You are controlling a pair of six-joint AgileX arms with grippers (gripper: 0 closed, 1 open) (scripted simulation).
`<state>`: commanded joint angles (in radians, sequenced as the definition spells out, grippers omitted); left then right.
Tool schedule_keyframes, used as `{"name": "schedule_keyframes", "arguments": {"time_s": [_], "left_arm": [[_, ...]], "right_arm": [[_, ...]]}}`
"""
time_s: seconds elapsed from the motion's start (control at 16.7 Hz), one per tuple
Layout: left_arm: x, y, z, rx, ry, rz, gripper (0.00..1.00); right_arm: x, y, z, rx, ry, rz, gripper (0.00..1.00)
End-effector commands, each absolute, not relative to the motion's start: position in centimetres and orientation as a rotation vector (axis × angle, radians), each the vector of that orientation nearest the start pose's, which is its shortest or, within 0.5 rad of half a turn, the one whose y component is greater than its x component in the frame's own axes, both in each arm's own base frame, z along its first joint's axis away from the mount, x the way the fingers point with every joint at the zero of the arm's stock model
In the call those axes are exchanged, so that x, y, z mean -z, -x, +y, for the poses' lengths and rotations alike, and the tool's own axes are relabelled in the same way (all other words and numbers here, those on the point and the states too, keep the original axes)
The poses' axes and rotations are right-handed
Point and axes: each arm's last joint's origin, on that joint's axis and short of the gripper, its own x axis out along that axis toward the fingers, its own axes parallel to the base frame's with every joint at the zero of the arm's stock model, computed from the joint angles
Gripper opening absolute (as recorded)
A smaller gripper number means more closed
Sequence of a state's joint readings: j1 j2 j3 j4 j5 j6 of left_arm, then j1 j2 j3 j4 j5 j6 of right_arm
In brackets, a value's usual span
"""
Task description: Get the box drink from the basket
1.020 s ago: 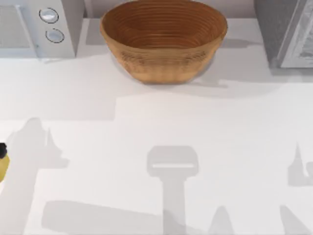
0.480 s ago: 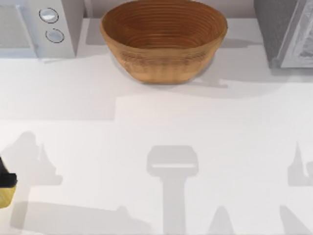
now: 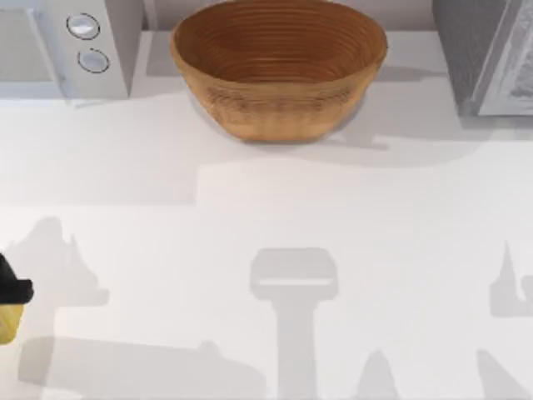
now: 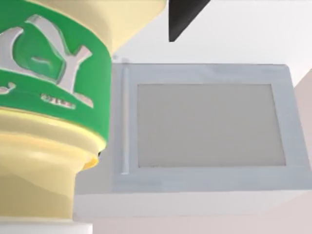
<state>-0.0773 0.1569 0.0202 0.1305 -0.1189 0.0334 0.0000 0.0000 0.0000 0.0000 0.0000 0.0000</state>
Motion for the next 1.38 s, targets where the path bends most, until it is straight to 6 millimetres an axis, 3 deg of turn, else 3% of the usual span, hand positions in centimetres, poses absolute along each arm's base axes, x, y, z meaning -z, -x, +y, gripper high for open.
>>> {"name": "schedule_keyframes", "arguments": {"time_s": [0.3, 0.6, 1.08, 1.38], "left_arm": [[-19.2, -13.7, -2.1, -0.158, -0.056, -0.051, 0.0], [-21.1, -17.0, -5.2, -0.308, -0.043, -0.108, 0.0], [-19.1, -20.2, -11.3, -0.485, -0.022, -0.091, 0.0], [-18.4, -20.4, -12.3, -0.508, -0.022, -0.08, 0.0]], "right_arm": [[-16.0, -10.6, -0.1, 0.0, 0.0, 0.0, 1.0], [-16.0, -10.6, -0.1, 0.0, 0.0, 0.0, 1.0], [-16.0, -10.6, -0.1, 0.0, 0.0, 0.0, 1.0], [-16.0, -10.6, -0.1, 0.0, 0.0, 0.0, 1.0]]}}
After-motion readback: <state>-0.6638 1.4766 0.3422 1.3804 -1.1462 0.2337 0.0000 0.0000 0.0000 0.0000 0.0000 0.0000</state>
